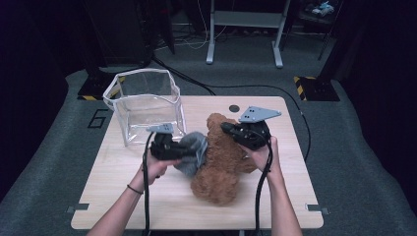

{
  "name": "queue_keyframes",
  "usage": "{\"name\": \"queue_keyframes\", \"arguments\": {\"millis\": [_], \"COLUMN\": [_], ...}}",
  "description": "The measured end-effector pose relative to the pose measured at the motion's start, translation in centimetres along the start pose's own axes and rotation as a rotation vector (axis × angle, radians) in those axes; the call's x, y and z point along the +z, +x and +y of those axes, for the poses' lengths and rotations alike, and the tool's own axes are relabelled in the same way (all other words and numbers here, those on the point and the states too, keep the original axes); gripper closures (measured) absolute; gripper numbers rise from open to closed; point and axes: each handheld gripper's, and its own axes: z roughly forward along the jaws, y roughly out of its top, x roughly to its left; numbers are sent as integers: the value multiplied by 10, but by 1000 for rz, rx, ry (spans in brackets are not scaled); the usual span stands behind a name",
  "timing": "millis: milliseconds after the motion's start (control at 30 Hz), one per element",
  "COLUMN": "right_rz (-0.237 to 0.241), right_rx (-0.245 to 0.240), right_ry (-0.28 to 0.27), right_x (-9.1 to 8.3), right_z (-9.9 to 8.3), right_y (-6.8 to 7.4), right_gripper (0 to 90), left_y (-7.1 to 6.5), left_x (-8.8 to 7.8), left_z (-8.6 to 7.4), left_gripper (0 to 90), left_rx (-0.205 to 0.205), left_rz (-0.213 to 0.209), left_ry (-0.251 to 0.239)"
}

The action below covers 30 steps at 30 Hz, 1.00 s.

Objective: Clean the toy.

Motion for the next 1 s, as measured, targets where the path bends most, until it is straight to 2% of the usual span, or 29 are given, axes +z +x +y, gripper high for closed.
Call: {"name": "queue_keyframes", "arguments": {"millis": [33,67,133,233,367,500,700,833,1000], "right_rz": [7,14,27,37,28,-1,-55,-91,-126], "right_rx": [-1,-6,-15,-18,-16,-5,20,58,72], "right_ry": [5,12,28,42,50,47,54,63,50], "right_x": [1,4,10,15,17,12,8,8,8], "right_z": [0,-1,-2,-4,-6,-6,-7,-6,-4], "right_y": [1,2,4,6,6,5,4,2,-1], "right_gripper": [871,871,872,871,871,871,871,871,871], "left_y": [8,14,24,29,24,21,15,11,4], "left_x": [4,9,20,34,45,45,36,32,28], "left_z": [11,18,30,41,43,38,20,9,-5], "left_gripper": [795,796,796,802,804,806,806,805,805], "left_rx": [-16,-6,-31,-17,36,53,72,93,109], "left_rz": [34,55,69,65,52,34,14,23,26], "left_ry": [10,40,81,155,218,215,185,183,176]}}
